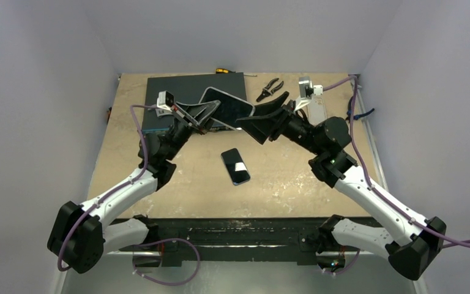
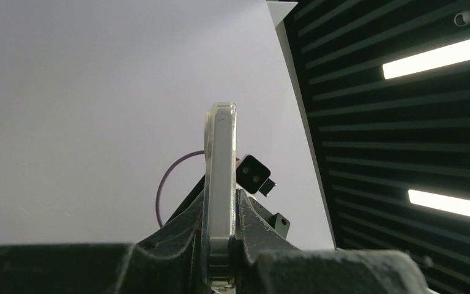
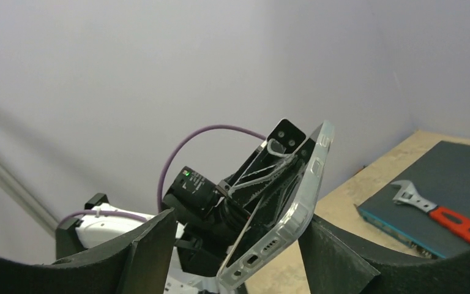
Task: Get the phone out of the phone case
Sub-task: Remove the phone case from the phone.
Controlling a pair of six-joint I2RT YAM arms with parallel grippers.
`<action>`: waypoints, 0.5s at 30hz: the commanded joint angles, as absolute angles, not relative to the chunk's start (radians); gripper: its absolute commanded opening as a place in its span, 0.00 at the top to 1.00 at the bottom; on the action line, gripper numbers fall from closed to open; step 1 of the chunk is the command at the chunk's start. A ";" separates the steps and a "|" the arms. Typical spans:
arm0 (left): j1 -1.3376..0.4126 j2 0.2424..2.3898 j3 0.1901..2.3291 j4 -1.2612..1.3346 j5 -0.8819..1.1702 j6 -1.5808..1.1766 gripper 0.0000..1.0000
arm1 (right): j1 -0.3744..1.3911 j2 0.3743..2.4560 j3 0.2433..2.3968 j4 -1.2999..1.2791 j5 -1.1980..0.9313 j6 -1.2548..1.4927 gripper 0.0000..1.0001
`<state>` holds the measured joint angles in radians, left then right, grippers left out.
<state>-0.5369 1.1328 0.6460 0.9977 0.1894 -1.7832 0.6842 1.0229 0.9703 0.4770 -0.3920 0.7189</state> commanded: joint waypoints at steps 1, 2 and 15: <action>-0.545 1.112 0.662 1.042 0.205 -1.732 1.00 | 0.693 1.041 1.037 0.512 -0.519 0.837 0.26; -0.543 1.109 0.663 1.042 0.198 -1.732 1.00 | 0.693 1.046 1.036 0.510 -0.530 0.847 0.26; -0.545 1.097 0.690 0.995 0.158 -1.700 1.00 | 0.693 1.082 1.043 0.493 -0.570 0.853 0.55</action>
